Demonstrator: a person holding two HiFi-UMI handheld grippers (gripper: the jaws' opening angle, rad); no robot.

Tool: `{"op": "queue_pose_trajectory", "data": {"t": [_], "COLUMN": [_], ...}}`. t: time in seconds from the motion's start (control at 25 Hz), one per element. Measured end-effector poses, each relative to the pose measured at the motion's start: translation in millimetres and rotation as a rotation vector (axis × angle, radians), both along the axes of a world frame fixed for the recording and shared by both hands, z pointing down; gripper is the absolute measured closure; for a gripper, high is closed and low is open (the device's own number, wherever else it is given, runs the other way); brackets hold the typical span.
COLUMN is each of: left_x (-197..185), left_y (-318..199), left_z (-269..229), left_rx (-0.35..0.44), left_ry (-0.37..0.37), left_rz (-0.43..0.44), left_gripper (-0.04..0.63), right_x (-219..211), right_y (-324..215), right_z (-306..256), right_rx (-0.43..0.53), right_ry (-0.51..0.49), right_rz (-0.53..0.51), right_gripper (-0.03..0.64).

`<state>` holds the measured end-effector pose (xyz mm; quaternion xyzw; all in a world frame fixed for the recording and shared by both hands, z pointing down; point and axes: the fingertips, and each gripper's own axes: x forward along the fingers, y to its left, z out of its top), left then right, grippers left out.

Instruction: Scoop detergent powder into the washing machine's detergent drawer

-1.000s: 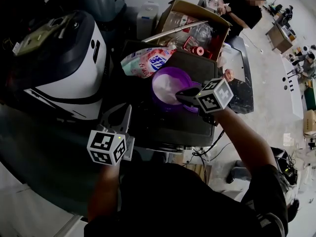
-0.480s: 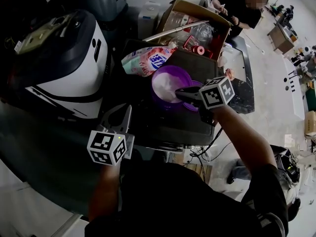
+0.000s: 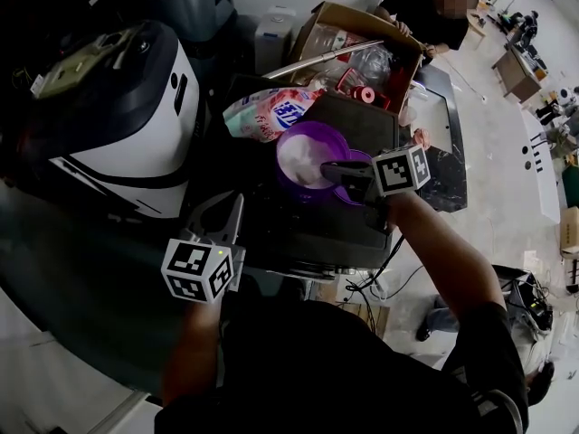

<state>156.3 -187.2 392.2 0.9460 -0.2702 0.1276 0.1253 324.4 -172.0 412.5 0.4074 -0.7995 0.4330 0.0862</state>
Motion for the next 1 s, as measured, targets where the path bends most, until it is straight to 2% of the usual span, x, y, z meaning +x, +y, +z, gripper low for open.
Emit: {"op": "queue_pose_trajectory", "data": {"t": [0.44,1.0], "left_x": [-4,-3], "left_y": [2,8], "left_z": [-6,-21], "left_rx": [0.018,0.047], "left_ry": [-0.018,-0.041], "left_rz": [-0.048,-0.154], "left_gripper": [0.588,0.588], "right_x": [12,34], "right_y": [-5,-10], "right_z": [-8,-31], "right_rx": [0.053,0.156], "right_ry": [-0.118,-0.198], "right_rz": [0.070,0.065], "right_gripper": [0.595,0.595]}}
